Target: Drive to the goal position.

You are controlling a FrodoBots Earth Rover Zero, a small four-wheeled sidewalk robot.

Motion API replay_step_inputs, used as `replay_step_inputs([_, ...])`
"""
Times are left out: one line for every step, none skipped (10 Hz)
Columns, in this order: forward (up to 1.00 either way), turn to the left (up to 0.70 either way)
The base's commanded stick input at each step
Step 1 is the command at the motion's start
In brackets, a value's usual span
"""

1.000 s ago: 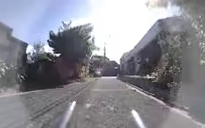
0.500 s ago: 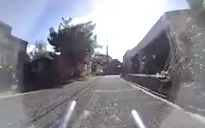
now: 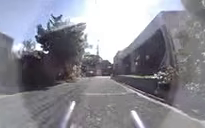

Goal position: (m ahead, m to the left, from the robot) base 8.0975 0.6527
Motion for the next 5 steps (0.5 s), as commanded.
replay_step_inputs([0.85, 0.14])
replay_step_inputs([0.85, 0.11])
replay_step_inputs([0.85, 0.08])
replay_step_inputs([0.85, 0.08])
replay_step_inputs([0.85, 0.05])
